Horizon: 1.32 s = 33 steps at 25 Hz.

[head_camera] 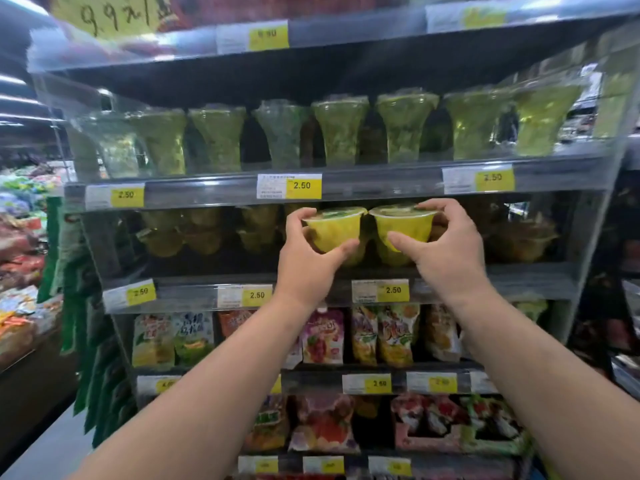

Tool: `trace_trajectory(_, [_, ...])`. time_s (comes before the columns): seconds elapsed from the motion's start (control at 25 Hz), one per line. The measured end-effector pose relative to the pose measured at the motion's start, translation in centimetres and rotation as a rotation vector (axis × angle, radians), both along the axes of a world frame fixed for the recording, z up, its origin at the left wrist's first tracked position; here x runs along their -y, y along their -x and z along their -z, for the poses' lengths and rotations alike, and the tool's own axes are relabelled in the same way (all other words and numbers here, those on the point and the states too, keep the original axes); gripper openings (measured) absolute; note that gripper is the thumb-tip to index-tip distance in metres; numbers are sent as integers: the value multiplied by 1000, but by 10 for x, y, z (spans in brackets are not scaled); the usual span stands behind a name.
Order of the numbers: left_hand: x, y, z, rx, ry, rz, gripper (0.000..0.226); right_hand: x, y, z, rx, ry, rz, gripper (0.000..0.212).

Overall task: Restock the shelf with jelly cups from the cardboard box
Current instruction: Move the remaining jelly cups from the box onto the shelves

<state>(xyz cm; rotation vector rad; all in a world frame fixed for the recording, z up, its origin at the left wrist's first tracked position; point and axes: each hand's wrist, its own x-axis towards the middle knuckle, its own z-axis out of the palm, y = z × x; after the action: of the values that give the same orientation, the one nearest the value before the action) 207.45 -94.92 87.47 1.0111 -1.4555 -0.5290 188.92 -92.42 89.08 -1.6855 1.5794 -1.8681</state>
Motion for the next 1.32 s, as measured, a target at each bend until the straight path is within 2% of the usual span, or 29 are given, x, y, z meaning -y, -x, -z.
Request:
trace_trajectory(0.12, [19, 10, -2, 24, 18, -79, 73, 18, 1, 3, -13, -3, 58, 54])
trace_trajectory(0.36, [51, 32, -5, 42, -73, -140, 83, 52, 6, 3, 14, -106, 77, 60])
trace_trajectory(0.56, [59, 35, 3, 55, -75, -148, 85, 70, 6, 19, 11, -42, 82, 66])
trace_trajectory(0.72, [63, 32, 6, 80, -90, -136, 94, 68, 1, 28, 98, -18, 62, 89])
trace_trajectory(0.8, [60, 28, 7, 72, -89, -126, 93, 58, -9, 35, 81, 29, 95, 94])
trace_trajectory(0.92, [43, 17, 19, -29, -68, -121, 83, 35, -31, 46, 72, 81, 134, 91])
trace_trajectory(1.08, [-14, -6, 61, -246, 30, -76, 39, -10, -69, 81, 101, 54, 94, 76])
trace_trajectory(1.16, [-43, -26, 98, -274, -33, -35, 34, -34, -97, 114, 94, -47, 21, 71])
trace_trajectory(1.32, [-86, -77, 187, -209, -242, -32, 37, -67, -158, 200, 149, -304, -27, 66])
